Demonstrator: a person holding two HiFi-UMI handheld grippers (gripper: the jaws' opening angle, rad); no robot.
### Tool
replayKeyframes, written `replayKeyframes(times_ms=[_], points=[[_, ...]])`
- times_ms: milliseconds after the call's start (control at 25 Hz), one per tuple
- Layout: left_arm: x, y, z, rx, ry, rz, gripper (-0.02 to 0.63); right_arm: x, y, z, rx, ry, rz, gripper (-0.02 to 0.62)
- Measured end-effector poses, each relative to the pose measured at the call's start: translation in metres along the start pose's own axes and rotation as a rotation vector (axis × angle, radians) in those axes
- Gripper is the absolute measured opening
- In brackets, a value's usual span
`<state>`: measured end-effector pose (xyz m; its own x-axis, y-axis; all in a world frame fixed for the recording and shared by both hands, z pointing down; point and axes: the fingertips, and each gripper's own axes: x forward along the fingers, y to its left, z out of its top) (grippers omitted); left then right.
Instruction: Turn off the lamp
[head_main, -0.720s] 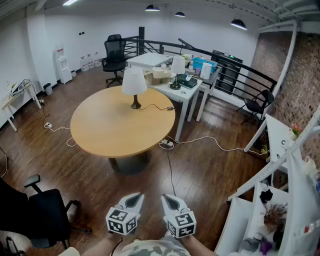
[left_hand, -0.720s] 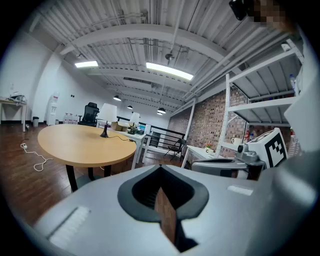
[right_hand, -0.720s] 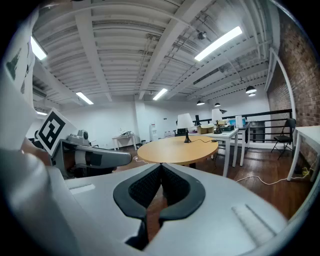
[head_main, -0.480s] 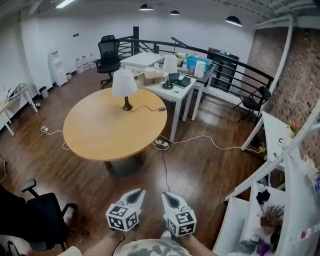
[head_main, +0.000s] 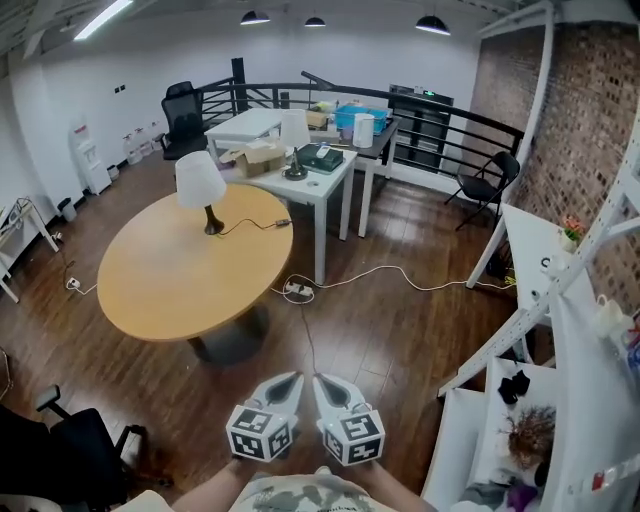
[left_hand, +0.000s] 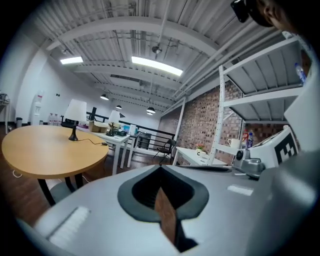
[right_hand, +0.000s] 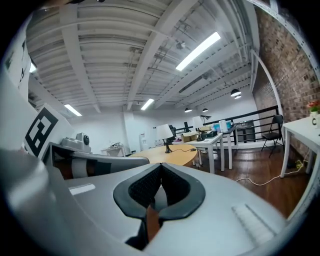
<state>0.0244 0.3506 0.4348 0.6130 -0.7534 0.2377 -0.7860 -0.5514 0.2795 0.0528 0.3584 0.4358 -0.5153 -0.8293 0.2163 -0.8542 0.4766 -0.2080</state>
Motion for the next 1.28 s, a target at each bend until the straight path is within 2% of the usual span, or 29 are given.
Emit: replayKeyframes(times_ms=[200, 600, 1040, 1280], points=[[0.023, -0.011, -0.008, 0.017, 0.027, -0.014, -0.003, 0.0, -0.029, -0.007, 0.028, 0.013, -0.013, 0.0], [0.071, 0.018, -0.004, -0.007, 0.027, -0.015, -0.003, 0.033, -0.058, -0.01, 0.033, 0.05, -0.021, 0.0], [0.132, 0.108, 0.02, -0.075, 0.029, -0.016, -0.003, 0.138, -0.078, 0.004, -0.012, 0.116, -0.017, 0.0], [0.162, 0.167, 0.047, -0.079, 0.034, -0.026, -0.003, 0.202, -0.083, 0.023, -0.012, 0.126, -0.023, 0.0]])
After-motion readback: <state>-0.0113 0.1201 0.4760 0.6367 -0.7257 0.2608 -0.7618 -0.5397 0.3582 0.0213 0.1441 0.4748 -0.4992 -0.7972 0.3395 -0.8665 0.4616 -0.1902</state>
